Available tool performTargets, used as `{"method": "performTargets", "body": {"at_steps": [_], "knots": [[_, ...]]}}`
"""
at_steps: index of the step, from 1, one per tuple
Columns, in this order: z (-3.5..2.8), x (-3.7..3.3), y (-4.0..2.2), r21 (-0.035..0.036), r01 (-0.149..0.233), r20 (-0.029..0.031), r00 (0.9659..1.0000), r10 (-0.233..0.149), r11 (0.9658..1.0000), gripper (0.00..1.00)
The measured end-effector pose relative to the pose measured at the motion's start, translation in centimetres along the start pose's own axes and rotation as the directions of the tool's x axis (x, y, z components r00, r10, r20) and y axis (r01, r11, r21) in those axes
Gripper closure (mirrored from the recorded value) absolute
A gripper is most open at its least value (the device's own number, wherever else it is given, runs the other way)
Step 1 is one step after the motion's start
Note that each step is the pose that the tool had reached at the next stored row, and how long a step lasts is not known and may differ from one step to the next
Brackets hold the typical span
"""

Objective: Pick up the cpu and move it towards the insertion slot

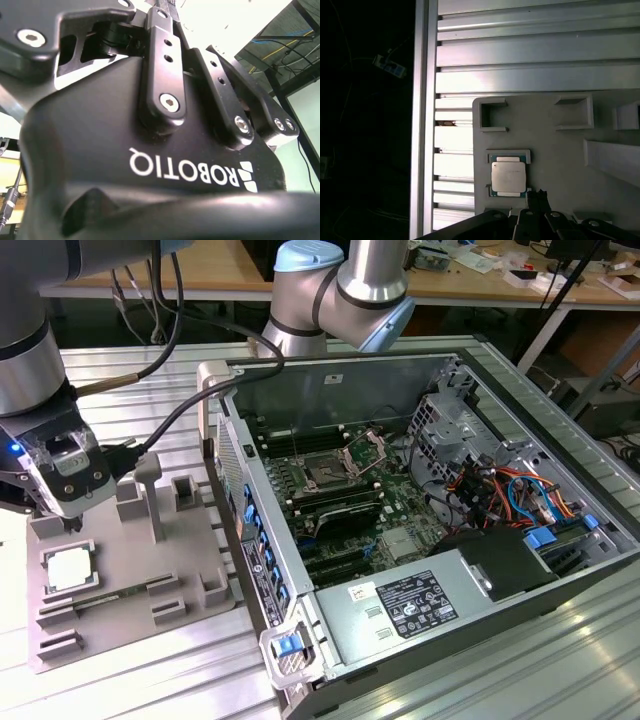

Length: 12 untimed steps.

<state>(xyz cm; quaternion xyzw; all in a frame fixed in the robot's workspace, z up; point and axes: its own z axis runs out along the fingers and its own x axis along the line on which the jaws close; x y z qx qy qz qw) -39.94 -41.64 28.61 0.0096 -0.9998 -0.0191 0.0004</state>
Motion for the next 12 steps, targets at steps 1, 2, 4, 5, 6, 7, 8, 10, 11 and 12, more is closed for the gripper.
{"method": "performTargets", "body": {"at_steps": [1, 2, 4, 5, 6, 7, 8, 10, 11, 12], "knots": [[0.01, 0.0, 0.0, 0.0, 0.0, 0.0, 1.0, 0.0, 1.0, 0.89], [0.03, 0.0, 0.0, 0.0, 0.0, 0.0, 1.0, 0.0, 1.0, 0.89], [0.05, 0.0, 0.0, 0.0, 0.0, 0.0, 1.0, 0.0, 1.0, 0.89], [0.06, 0.0, 0.0, 0.0, 0.0, 0.0, 1.0, 0.0, 1.0, 0.89], [0.07, 0.0, 0.0, 0.0, 0.0, 0.0, 1.0, 0.0, 1.0, 0.89], [0.09, 0.0, 0.0, 0.0001, 0.0, 0.0, 1.0, 0.0, 1.0, 0.89], [0.1, 0.0, 0.0, 0.0, 0.0, 0.0, 1.0, 0.0, 1.0, 0.89], [0.13, 0.0, -0.01, 0.0, 0.0, 0.0, 1.0, 0.0, 1.0, 0.89], [0.25, 0.0, -0.01, 0.0, 0.0, 0.0, 1.0, 0.0, 1.0, 0.89], [0.4, 0.0, -0.02, 0.0, 0.0, 0.0, 1.0, 0.0, 1.0, 0.89]]}}
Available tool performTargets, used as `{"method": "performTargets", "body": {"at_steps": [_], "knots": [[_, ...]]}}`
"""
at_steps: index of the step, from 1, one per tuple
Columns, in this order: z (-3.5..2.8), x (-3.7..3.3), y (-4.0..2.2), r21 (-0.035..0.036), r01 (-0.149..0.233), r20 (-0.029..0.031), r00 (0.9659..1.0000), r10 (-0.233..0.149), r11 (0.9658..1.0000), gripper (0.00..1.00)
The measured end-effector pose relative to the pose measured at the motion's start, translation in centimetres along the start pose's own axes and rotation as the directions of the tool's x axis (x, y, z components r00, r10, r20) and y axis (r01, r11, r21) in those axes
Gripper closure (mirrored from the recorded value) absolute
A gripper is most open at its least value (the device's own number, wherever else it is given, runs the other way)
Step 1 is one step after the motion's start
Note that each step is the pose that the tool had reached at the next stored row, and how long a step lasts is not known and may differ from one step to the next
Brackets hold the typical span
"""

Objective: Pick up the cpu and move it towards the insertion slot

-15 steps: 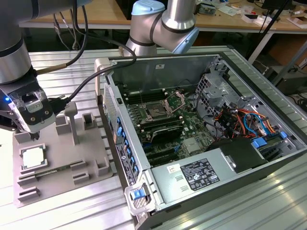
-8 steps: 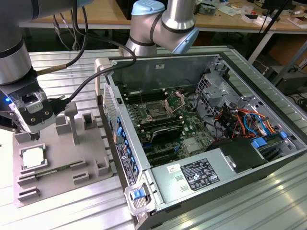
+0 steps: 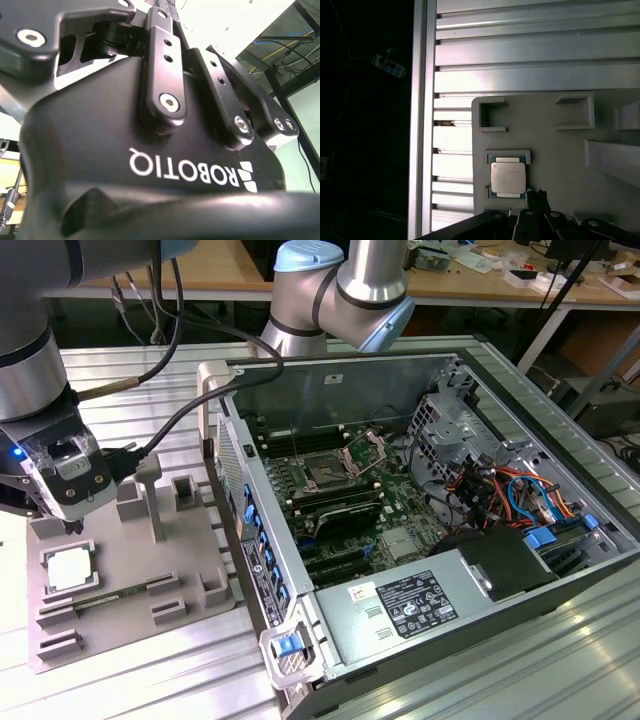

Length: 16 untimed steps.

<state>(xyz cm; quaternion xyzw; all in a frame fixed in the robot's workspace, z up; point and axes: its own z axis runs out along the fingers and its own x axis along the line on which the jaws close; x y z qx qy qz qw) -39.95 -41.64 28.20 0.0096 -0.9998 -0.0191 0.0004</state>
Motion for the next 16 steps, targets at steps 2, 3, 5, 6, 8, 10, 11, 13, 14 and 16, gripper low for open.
{"method": "performTargets", "body": {"at_steps": [2, 3, 5, 6, 8, 10, 11, 13, 14, 16], "knots": [[0.03, 0.0, 0.0, 0.0, 0.0, -0.0001, 1.0, 0.0, 1.0, 0.89], [0.05, 0.0, 0.0, 0.0, 0.0, 0.0, 1.0, 0.0, 1.0, 0.89], [0.3, 0.01, -0.01, 0.0, 0.0, 0.0, 1.0, 0.0, 1.0, 0.89], [0.53, 0.04, -0.02, 0.0, 0.0, 0.0, 1.0, 0.0, 1.0, 0.89], [0.56, 0.05, -0.02, 0.0, 0.0, 0.0, 1.0, 0.0, 1.0, 0.89], [0.61, 0.08, -0.02, 0.0, 0.0, 0.0001, 1.0, 0.0, 1.0, 0.89], [0.63, 0.1, -0.02, -0.0001, 0.0, 0.0002, 1.0, 0.0, 1.0, 0.89], [0.65, 0.14, -0.02, 0.0, 0.0, 0.0001, 1.0, 0.0, 1.0, 0.89], [0.68, 0.21, -0.02, -0.0001, 0.0, 0.0001, 1.0, 0.0, 1.0, 0.89], [0.7, 0.28, -0.02, 0.0, 0.0, 0.0, 1.0, 0.0, 1.0, 0.89]]}}
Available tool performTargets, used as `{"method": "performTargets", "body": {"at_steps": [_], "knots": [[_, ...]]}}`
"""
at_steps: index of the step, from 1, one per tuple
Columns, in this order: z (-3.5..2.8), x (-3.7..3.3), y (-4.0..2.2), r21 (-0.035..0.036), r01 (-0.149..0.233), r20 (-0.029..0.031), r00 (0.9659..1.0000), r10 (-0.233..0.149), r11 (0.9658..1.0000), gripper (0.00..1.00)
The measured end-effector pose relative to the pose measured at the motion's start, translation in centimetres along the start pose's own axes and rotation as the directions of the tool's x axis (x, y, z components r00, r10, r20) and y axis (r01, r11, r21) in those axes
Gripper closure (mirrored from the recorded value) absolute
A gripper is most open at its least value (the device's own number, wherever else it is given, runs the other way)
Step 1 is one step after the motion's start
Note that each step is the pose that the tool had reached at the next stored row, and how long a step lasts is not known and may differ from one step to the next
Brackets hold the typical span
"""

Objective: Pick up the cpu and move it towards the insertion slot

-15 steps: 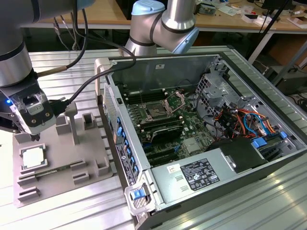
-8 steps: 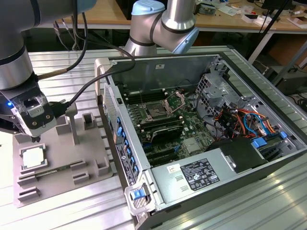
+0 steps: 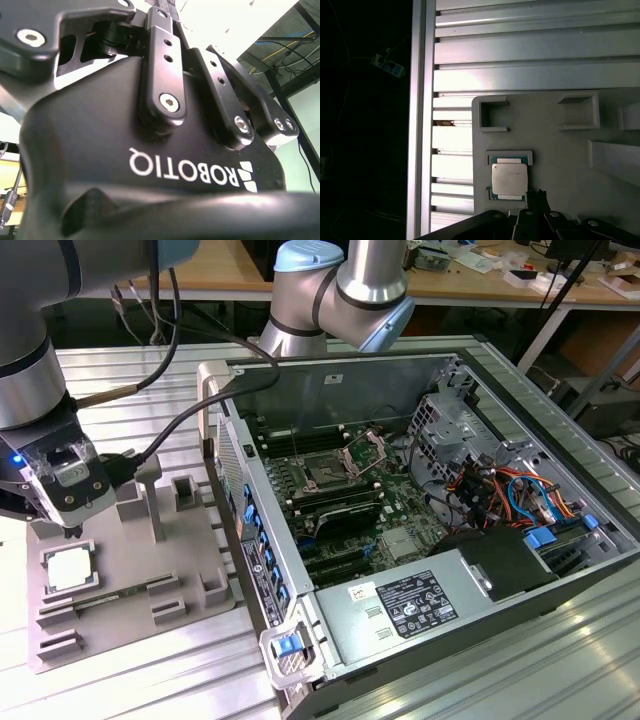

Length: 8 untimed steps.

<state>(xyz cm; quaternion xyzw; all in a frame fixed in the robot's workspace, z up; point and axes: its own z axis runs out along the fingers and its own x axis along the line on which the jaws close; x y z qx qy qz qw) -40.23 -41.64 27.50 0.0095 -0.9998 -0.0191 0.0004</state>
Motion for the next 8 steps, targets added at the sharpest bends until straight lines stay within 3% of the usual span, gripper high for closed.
{"method": "performTargets", "body": {"at_steps": [8], "knots": [[0.15, 0.2, 0.0, 0.0001, 0.0, -0.0001, 1.0, 0.0, 1.0, 0.89]]}}
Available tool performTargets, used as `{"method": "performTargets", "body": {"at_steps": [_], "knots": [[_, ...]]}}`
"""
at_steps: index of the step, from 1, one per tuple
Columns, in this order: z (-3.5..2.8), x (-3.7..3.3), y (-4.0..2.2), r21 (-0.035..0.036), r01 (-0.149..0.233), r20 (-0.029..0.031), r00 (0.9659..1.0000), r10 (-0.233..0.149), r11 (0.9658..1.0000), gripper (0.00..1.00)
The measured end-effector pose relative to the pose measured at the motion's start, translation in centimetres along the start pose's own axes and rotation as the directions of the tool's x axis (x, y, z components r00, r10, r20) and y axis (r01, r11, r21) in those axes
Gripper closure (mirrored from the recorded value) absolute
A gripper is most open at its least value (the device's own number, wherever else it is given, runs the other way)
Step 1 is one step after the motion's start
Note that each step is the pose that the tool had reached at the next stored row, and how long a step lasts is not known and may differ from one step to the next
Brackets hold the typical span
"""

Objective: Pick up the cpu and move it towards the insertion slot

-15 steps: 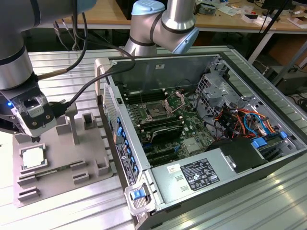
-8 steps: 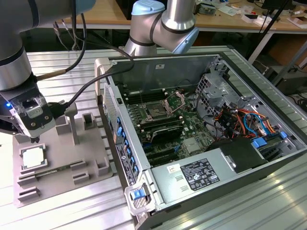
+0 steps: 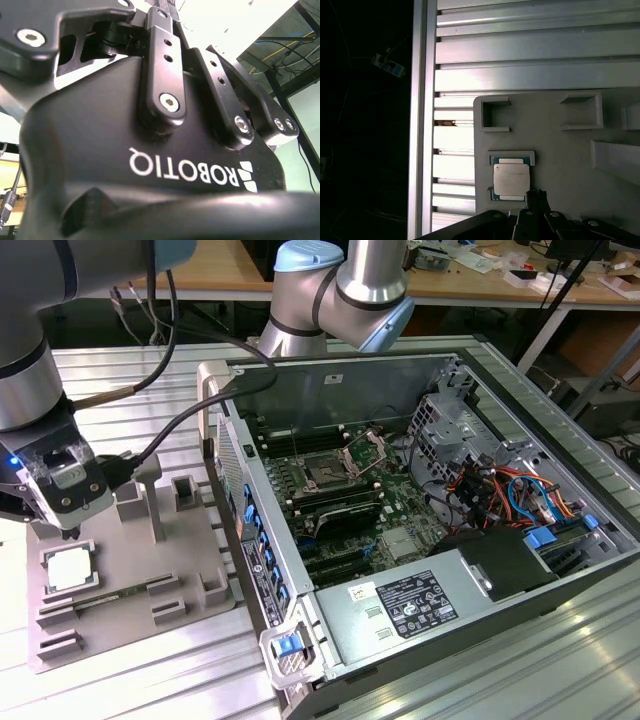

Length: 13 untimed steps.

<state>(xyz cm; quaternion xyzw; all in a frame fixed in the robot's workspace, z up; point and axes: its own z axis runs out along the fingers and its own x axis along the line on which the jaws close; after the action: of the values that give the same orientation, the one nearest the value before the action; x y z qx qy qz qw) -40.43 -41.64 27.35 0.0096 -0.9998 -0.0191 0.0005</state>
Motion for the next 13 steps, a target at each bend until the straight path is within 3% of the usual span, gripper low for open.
{"method": "performTargets", "body": {"at_steps": [13], "knots": [[0.32, 0.11, -0.01, 0.0, 0.0, 0.0, 1.0, 0.0, 1.0, 0.89]]}}
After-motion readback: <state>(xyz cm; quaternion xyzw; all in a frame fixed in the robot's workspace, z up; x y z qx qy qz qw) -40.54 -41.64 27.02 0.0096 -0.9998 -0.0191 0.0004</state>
